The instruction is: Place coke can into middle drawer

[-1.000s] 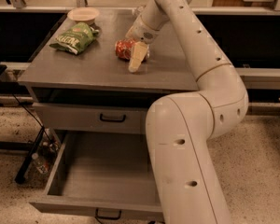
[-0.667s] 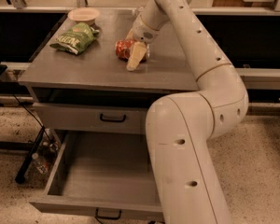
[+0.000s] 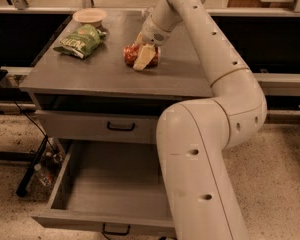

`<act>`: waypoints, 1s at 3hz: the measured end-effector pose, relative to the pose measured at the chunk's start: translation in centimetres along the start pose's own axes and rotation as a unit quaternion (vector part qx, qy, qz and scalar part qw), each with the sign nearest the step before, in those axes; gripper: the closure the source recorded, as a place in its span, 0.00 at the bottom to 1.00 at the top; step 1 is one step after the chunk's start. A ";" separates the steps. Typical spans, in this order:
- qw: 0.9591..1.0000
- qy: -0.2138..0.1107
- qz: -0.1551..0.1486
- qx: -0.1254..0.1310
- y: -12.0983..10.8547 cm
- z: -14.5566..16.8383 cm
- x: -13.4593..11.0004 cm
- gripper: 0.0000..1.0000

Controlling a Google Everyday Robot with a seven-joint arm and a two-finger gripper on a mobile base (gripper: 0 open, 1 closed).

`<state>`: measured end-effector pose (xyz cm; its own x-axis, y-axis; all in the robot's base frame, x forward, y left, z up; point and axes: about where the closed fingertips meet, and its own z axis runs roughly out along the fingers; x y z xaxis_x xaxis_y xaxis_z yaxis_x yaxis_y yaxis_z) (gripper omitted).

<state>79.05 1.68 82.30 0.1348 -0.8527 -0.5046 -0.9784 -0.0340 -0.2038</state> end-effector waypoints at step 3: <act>1.000 0.000 0.000 0.000 -0.1 -0.5 -0.3 1.00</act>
Offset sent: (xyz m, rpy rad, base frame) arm 0.0000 0.0000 0.0000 0.0000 0.0000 0.0000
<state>79.05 1.68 82.91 0.1348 -0.8527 -0.5047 -0.9784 -0.0340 -0.2038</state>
